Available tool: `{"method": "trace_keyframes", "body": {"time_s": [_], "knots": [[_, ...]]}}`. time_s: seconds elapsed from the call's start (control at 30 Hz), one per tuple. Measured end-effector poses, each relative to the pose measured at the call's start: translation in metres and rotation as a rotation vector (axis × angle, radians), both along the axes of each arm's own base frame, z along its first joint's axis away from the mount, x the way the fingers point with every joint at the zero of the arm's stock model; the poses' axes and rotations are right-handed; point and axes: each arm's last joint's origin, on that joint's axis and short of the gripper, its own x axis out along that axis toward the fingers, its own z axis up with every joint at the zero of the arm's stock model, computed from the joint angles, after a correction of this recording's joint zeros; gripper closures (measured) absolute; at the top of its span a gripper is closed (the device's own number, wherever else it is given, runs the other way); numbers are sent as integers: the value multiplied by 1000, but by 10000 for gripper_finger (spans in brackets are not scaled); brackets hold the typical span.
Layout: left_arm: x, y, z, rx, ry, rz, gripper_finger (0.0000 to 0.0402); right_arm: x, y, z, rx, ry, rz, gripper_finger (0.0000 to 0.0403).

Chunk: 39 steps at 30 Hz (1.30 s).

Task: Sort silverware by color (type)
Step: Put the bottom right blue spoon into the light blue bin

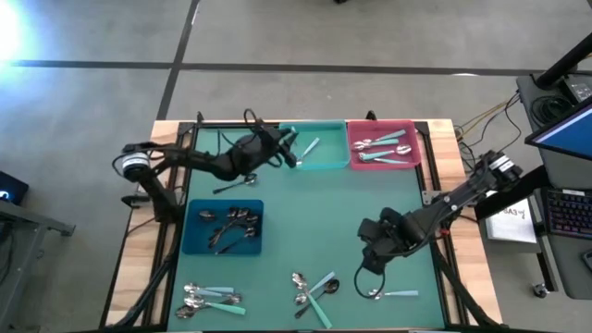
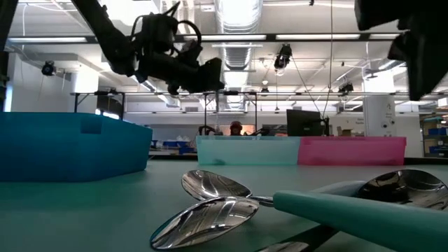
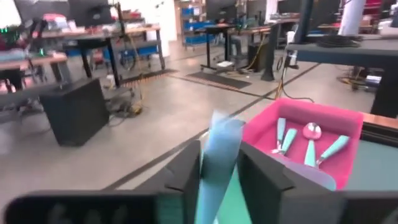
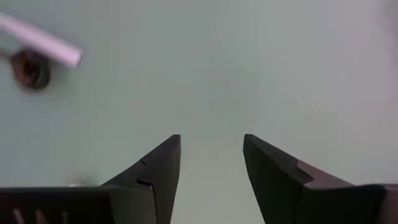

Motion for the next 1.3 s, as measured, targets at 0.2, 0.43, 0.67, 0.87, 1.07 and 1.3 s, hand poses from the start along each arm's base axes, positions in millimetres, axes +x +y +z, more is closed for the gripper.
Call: {"method": "trace_keyframes", "body": {"time_s": [0.2, 0.43, 0.67, 0.87, 1.07, 1.3], "knots": [[0, 3, -1, -26, -25, -97, 236, 0, 7, -8, 159, 130, -3, 248], [4, -5, 6, -43, -59, -235, 214, -1, 15, -13, 278, 229, 16, 259], [14, -19, 18, -117, -136, -468, 213, -7, 34, -22, 370, 336, 26, 271], [23, -46, 22, -141, -153, -623, 212, -9, 67, -43, 426, 381, 101, 269], [27, -75, 33, -92, -239, -720, 215, -13, 87, -76, 362, 465, 133, 274], [26, -92, 43, -61, -306, -771, 233, -14, 93, -98, 304, 527, 122, 280]]}}
